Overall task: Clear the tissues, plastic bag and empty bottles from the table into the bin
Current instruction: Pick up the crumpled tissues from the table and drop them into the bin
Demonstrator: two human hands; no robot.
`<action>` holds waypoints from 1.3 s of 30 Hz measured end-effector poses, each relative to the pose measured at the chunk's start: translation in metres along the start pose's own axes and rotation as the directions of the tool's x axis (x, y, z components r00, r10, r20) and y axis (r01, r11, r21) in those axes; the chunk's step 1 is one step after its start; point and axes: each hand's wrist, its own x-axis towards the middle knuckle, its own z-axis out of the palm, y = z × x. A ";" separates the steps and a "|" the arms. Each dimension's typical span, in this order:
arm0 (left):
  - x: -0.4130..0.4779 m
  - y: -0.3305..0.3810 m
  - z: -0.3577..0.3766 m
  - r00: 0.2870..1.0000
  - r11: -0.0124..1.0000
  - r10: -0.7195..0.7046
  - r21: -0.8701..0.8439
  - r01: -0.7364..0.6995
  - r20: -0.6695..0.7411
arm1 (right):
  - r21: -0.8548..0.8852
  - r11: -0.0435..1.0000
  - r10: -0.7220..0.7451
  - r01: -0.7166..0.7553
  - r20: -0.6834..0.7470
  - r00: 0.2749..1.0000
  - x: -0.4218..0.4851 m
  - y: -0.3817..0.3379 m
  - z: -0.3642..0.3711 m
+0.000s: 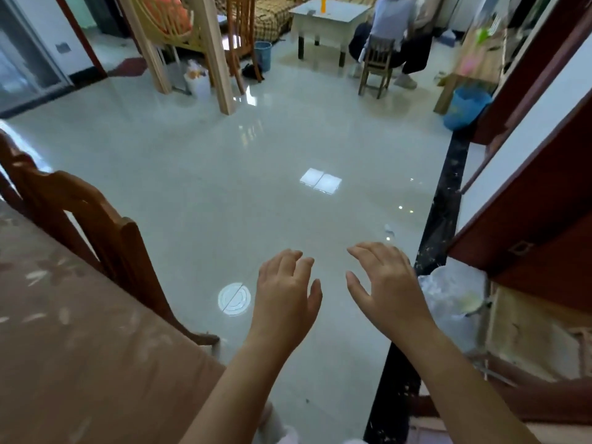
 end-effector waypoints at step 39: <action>0.394 -0.312 0.043 0.754 0.728 -0.566 0.228 0.647 -0.334 | 0.366 0.760 -0.609 0.537 0.114 0.785 0.566 -0.052 0.276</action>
